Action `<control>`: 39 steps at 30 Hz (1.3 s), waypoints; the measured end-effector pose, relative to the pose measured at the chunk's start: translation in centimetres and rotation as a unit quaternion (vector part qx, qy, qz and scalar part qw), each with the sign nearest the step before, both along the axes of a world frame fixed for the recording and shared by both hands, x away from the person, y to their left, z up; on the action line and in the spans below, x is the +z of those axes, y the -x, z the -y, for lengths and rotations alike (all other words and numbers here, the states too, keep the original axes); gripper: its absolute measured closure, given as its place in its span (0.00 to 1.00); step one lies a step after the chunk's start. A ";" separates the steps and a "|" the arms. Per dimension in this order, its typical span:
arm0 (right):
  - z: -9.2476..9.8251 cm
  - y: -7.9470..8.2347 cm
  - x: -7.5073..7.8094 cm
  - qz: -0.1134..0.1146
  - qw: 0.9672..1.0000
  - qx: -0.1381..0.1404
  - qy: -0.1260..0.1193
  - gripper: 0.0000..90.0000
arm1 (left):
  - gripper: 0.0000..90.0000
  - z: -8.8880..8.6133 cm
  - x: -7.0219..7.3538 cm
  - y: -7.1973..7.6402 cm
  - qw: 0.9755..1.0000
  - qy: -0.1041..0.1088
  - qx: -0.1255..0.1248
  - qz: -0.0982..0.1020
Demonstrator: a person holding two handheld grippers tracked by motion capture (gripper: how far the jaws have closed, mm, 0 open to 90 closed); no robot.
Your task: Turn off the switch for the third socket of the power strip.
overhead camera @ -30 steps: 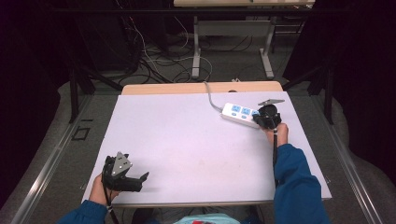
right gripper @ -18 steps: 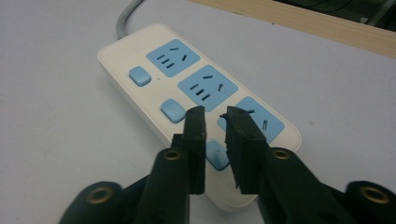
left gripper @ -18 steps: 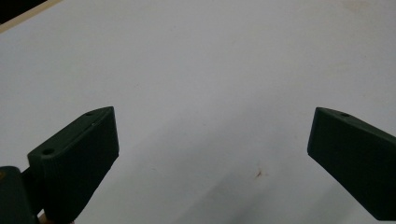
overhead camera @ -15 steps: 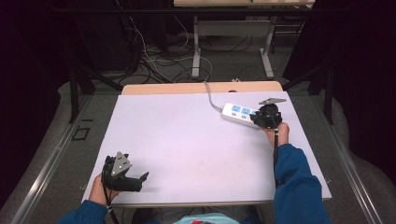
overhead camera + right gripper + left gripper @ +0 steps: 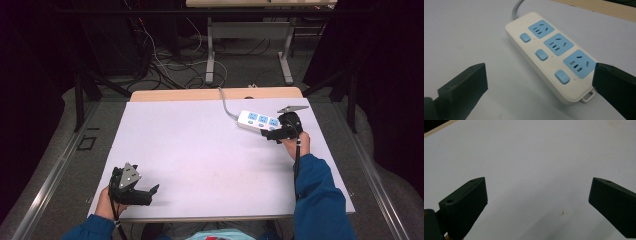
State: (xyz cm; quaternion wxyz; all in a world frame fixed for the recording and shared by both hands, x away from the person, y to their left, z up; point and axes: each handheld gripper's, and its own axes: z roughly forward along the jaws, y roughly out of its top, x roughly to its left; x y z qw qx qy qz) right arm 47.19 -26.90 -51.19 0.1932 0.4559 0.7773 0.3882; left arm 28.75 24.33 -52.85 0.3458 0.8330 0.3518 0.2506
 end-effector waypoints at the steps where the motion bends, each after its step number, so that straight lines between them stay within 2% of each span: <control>1: 0.0 0.1 0.0 0.000 1.000 0.007 0.000 0.00 | 0.02 0.0 0.0 0.0 1.000 0.000 -0.001 -0.001; 12: -0.9 1.3 0.3 -0.003 0.999 0.034 0.001 0.00 | 0.02 -0.1 0.0 0.0 1.000 0.000 -0.004 -0.004; 13: -0.9 1.5 0.3 0.004 0.999 0.038 0.000 0.00 | 0.02 -0.1 0.0 0.0 1.000 0.000 -0.004 -0.004; 26: -1.0 5.0 1.7 0.022 0.998 0.055 -0.010 0.00 | 0.02 -0.1 0.0 0.0 1.000 -0.001 -0.002 -0.003; 39: -2.1 8.2 1.7 0.029 0.996 0.083 0.004 0.00 | 0.02 -0.1 0.1 0.1 1.000 -0.002 -0.001 -0.001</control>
